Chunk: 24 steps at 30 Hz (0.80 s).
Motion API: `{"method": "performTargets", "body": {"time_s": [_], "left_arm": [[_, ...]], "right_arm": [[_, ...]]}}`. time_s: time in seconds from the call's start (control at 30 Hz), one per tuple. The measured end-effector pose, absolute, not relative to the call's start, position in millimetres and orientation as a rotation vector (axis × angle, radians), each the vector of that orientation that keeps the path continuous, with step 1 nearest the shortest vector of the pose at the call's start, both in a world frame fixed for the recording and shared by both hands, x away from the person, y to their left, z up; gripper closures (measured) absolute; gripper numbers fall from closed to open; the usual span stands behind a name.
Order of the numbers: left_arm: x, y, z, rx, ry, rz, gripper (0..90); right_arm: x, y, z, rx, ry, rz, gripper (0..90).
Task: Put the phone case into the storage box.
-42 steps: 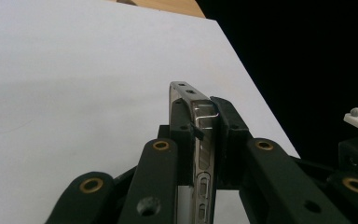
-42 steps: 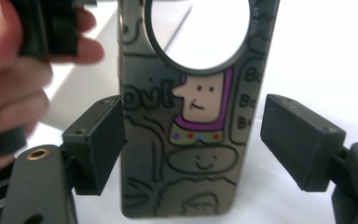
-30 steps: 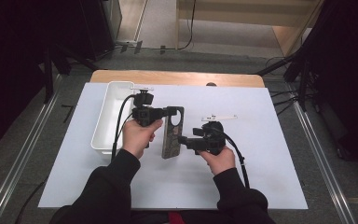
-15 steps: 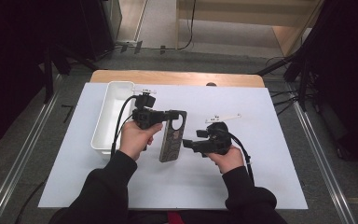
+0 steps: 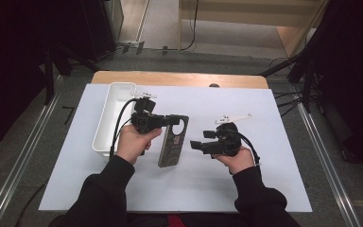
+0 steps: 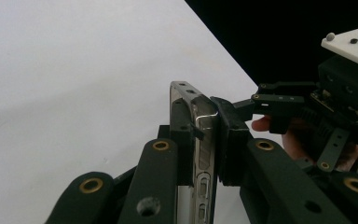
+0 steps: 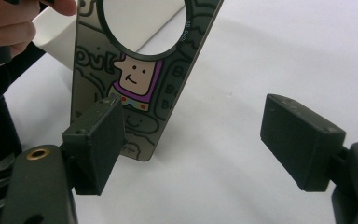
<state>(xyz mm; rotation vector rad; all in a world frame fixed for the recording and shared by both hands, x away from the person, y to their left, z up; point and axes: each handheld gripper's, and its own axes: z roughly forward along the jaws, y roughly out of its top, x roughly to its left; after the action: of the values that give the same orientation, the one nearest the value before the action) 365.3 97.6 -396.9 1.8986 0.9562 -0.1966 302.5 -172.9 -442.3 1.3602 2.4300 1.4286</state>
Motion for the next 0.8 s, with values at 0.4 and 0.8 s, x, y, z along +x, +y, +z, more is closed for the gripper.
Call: {"method": "performTargets", "body": {"time_s": [0.4,0.8], "left_arm": [[360.4,106.5,-396.5,1.885,0.893,-0.226,79.3],[355.3,108.5,-395.1,1.878,0.82,-0.248,79.3]], "right_arm": [[301.3,-181.2,-440.9,1.329,2.443,1.489,21.2],[304.6,-193.8,-438.4,1.283,2.449,1.562,21.4]]}}
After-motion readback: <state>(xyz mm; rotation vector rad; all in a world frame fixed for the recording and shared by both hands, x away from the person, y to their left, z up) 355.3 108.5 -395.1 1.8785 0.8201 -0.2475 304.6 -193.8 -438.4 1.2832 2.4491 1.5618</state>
